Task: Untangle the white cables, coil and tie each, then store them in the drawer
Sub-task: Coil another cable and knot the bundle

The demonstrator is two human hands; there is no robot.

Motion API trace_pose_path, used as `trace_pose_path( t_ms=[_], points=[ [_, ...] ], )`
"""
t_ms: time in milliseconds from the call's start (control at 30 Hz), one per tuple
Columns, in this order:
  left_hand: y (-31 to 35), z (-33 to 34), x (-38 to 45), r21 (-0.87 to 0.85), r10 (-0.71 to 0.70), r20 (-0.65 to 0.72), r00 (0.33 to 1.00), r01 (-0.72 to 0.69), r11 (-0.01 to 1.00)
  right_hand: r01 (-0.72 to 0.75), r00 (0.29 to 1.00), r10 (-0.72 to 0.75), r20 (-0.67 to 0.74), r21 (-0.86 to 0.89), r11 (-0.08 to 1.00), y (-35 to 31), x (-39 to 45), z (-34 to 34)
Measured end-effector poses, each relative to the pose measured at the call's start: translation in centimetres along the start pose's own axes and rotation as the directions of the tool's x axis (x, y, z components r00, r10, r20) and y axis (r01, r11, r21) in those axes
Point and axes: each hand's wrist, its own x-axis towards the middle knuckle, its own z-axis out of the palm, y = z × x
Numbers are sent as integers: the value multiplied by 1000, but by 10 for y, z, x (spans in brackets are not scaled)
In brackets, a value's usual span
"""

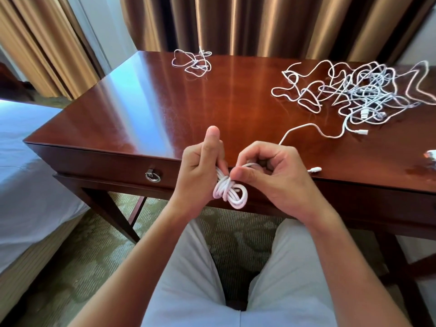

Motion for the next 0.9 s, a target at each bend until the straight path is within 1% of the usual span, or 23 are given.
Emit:
trace_pose_path(
  t_ms=[67,100,133,200,267,333,367,433,500,533,600,667,700,767,833,900],
  points=[
    [3,3,0,-75,-72,-67,995,67,995,23,997,-18,-78,55,998,14,-1,12],
    [4,4,0,-76,-72,-131,989,62,995,35,993,-29,-118,51,998,19,-3,20],
    [4,5,1,-50,-45,-206,977,35,998,48,987,-45,-156,11,999,25,-5,27],
    [4,8,2,27,36,-364,931,-28,999,52,978,-77,-192,-134,990,33,-11,40],
    [5,9,5,103,102,-496,862,-58,993,27,983,-78,-167,-285,958,36,-18,49],
    [1,6,8,196,199,-545,815,-108,975,-27,996,-15,-91,-441,897,36,-25,56],
    [-3,3,10,272,276,-530,802,-148,951,-45,999,31,-37,-502,864,34,-27,58],
    [-12,-6,12,442,413,-434,801,-210,872,-34,996,76,50,-571,820,27,-33,59],
    [-19,-14,11,544,459,-312,832,-239,804,0,997,48,64,-592,806,14,-34,52],
    [-22,-17,8,552,452,-265,852,-250,795,14,999,17,47,-589,808,8,-31,45],
    [-25,-19,4,508,407,-182,895,-268,818,59,998,-44,40,-582,811,0,-21,29],
    [-22,-17,2,429,345,-111,932,-268,862,126,992,-95,85,-569,812,-4,-8,16],
    [-19,-16,2,379,302,-77,950,-252,890,138,990,-106,91,-546,826,-5,-3,12],
    [-12,-15,2,273,200,-23,979,-187,944,118,993,-104,56,-469,875,-4,5,5],
    [-5,-13,1,176,100,-33,994,-93,980,85,996,-83,20,-350,933,1,10,3],
    [0,-8,0,77,20,-114,993,-11,997,74,996,-84,-30,-249,966,14,11,5]
  ],
)
